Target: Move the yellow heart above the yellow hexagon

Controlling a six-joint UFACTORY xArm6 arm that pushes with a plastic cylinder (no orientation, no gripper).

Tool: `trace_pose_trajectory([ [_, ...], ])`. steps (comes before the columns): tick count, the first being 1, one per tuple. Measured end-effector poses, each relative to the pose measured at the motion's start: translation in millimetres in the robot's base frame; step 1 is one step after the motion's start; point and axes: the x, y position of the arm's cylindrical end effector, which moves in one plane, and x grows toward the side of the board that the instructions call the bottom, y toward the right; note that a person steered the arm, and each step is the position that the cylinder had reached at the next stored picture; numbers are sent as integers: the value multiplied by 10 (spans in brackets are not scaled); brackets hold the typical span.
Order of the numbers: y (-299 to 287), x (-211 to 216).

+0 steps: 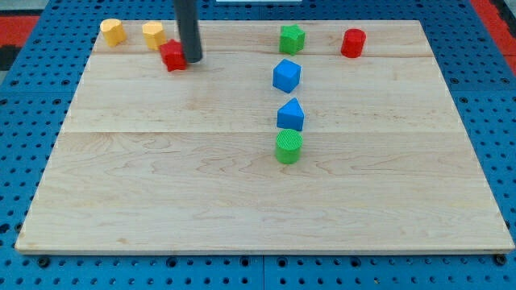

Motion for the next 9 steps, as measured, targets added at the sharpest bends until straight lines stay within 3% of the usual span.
trace_pose_trajectory([
  [1, -323, 1],
  [2, -412, 450],
  [3, -1350, 479],
  [5, -1184, -270],
  [7, -1751, -335],
  [9, -1621, -685],
])
